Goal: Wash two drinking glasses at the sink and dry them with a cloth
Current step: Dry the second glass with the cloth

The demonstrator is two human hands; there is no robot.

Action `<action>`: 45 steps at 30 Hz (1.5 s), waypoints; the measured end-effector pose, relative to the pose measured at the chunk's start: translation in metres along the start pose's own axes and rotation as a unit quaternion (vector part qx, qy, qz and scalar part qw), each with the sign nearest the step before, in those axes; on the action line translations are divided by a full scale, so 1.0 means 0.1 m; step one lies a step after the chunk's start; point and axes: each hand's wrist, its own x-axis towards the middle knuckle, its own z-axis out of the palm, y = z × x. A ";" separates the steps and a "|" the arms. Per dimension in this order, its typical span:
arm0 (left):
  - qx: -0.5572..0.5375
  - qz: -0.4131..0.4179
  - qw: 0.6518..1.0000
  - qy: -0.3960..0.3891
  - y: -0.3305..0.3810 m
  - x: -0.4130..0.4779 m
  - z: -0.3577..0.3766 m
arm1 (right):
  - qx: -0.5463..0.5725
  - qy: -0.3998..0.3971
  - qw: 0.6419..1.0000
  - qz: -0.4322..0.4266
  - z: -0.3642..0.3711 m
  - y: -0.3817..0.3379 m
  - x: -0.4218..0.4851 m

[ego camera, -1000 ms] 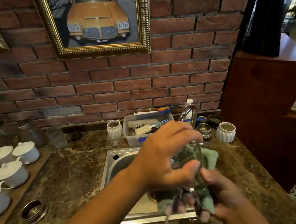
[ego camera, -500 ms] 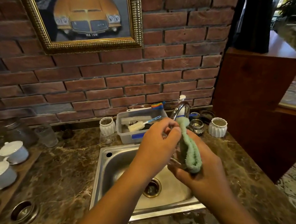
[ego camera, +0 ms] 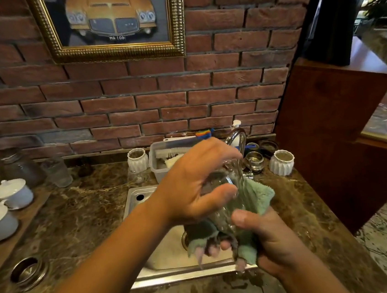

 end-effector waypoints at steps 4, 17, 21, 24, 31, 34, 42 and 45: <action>-0.020 -0.205 0.974 0.090 -0.03 -0.20 0.12 | -0.085 0.137 0.982 -0.094 0.01 0.01 0.08; -0.487 -0.451 0.692 0.285 0.35 -0.25 0.69 | -0.352 0.192 0.887 -0.228 -0.11 0.27 0.25; -0.425 -0.423 0.723 0.342 0.25 -0.33 0.73 | -0.140 0.155 0.970 -0.127 -0.01 0.25 0.27; -0.316 -0.384 0.800 0.334 0.15 -0.45 0.71 | 0.116 0.132 0.983 -0.043 0.03 0.21 0.28; -0.204 -0.382 0.859 0.271 -0.01 -0.79 0.53 | 0.196 0.124 0.959 0.160 -0.07 0.20 0.20; -0.227 -0.417 0.833 0.285 -0.06 -0.92 0.42 | 0.154 0.179 0.957 0.167 -0.16 0.21 0.17; -0.382 -0.485 0.773 0.144 0.01 -1.19 0.39 | -0.204 0.274 0.938 -0.056 -0.14 0.00 0.33; -0.454 -0.477 0.734 0.166 0.03 -1.18 0.47 | -0.353 0.095 0.924 -0.111 -0.03 0.00 0.35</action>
